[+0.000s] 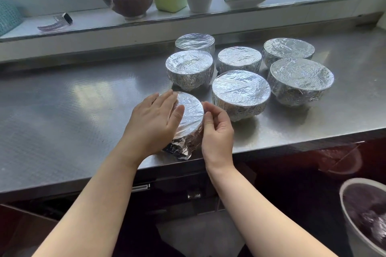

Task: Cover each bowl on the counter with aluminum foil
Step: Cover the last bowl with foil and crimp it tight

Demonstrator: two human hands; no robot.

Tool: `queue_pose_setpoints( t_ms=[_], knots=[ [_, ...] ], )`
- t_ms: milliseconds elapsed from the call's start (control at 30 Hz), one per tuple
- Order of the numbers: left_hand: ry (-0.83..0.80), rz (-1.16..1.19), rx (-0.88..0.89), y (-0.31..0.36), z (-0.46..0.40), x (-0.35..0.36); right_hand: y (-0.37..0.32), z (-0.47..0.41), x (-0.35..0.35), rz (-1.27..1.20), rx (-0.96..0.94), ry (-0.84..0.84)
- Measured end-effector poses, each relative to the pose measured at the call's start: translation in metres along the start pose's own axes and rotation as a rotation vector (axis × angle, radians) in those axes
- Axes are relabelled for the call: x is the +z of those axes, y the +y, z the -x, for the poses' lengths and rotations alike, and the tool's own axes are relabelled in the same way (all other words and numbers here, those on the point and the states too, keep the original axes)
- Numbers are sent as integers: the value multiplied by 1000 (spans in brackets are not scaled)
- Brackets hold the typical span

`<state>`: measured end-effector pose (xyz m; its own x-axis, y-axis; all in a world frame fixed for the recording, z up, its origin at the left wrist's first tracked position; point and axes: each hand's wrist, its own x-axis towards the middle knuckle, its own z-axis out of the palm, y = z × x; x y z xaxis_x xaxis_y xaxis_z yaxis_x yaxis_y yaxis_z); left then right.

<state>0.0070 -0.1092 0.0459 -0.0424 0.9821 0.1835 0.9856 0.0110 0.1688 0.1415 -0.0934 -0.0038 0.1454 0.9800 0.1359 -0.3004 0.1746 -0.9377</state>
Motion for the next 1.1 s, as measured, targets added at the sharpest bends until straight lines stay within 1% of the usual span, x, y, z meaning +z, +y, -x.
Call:
queue_pose_setpoints(
  t_ms=[133, 333, 467, 600, 700, 900, 1100],
  knots=[
    [1, 1, 0, 0, 1, 0, 1, -2, -1, 6, 6, -2],
    [-8, -2, -3, 0, 1, 0, 0, -8, -1, -75, 73, -11],
    [-8, 1, -10, 0, 1, -1, 0, -9, -2, -50, 115, -7],
    [-10, -3, -16, 1, 1, 0, -5, -15, -7, 82, 172, -59],
    [-8, 0, -18, 1, 0, 1, -4, -19, -11, 196, 169, -91],
    [-7, 1, -20, 0, 0, 2, -7, -16, -11, 388, 101, -97],
    [5, 15, -24, 1, 0, 2, -4, -13, -12, 691, -13, -92]
  ],
)
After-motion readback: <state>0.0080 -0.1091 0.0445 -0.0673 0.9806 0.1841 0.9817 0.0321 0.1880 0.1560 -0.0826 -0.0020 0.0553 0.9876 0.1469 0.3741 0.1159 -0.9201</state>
